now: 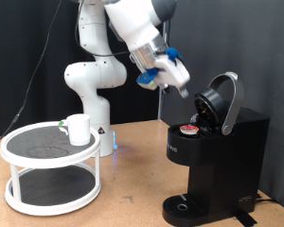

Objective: Make a cup of coffee with the keurig machine

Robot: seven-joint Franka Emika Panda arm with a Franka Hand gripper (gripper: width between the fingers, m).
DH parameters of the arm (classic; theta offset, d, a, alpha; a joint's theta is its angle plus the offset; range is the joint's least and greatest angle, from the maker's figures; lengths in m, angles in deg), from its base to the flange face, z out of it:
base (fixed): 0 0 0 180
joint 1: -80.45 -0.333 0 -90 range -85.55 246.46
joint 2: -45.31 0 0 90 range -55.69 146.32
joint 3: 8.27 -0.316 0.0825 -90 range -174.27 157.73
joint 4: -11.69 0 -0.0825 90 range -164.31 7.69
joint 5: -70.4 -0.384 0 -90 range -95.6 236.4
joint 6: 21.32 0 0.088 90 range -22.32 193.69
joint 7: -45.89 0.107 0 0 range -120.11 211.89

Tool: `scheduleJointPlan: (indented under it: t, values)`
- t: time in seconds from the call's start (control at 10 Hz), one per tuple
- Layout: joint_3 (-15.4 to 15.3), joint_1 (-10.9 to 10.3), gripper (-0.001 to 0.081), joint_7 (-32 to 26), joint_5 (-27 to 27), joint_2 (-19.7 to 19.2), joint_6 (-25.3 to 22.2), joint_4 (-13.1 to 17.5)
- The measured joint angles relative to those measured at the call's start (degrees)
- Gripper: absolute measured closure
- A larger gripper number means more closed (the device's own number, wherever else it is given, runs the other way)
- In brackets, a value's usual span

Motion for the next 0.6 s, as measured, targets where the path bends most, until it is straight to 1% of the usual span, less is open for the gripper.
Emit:
scheduleJointPlan:
  t: [0.2,0.3,0.5,0.6]
  values:
    - [1.2,0.1,0.0072,0.1,-1.4,2.1,-2.4,1.2]
    - [1.9,0.1,0.0072,0.2,-2.3,2.8,-3.8,2.5]
    - [3.3,0.4,0.0072,0.3,-2.5,3.6,-6.5,5.2]
    - [3.9,0.6,0.0072,0.3,-2.4,3.3,-8.4,6.4]
